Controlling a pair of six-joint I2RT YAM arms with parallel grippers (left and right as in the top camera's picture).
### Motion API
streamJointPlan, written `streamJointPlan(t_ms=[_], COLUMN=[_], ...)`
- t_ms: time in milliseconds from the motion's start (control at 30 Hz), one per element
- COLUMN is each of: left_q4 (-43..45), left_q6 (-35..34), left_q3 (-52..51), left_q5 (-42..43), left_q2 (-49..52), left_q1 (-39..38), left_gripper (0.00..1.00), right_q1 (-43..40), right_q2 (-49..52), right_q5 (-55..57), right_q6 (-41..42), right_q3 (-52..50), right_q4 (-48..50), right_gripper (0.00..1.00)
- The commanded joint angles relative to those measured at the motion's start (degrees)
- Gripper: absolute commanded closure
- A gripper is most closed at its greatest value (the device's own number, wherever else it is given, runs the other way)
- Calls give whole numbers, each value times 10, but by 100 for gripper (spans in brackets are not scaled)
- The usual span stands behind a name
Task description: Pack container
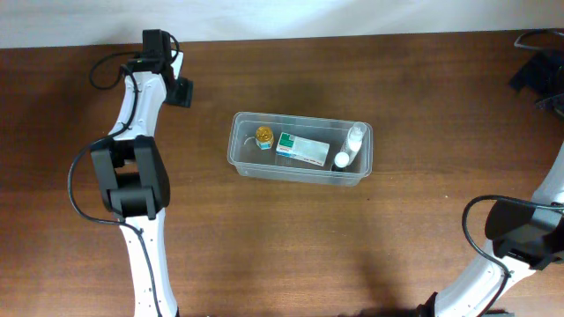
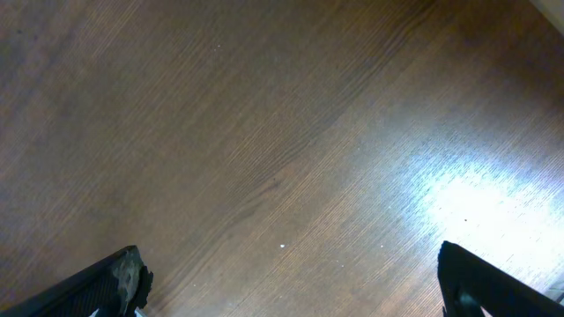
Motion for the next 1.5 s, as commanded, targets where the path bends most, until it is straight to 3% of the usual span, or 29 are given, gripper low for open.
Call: streamJointPlan(t_ms=[0, 100, 267, 467, 767, 933, 1067, 1333, 1467], left_q4=[-57, -77, -99, -113, -117, -139, -197, -348, -414], left_q6=[10, 10, 10, 9, 9, 9, 3, 28, 36], left_q3=[-29, -29, -29, -29, -27, 2, 72, 267, 346], left_q5=[-4, -4, 12, 42, 45, 45, 56, 181, 192], left_q2=[41, 41, 41, 41, 41, 41, 41, 41, 41], left_q1=[3, 3, 2, -7, -29, -44, -53, -55, -55], left_gripper=[18, 25, 53, 70, 80, 81, 81, 81, 81], right_q1=[-2, -2, -2, -2, -2, -2, -2, -2, -2], right_q2=[-11, -11, -11, -11, -11, -11, -11, -11, -11], right_q5=[9, 9, 9, 9, 9, 9, 9, 9, 9], right_q6=[-3, -4, -4, -3, -4, -4, -4, -3, -4], right_q3=[8, 8, 8, 8, 8, 8, 8, 8, 8], right_q4=[-3, -3, -3, -3, -3, -3, -3, -3, -3], right_gripper=[2, 2, 2, 2, 2, 2, 2, 2, 1])
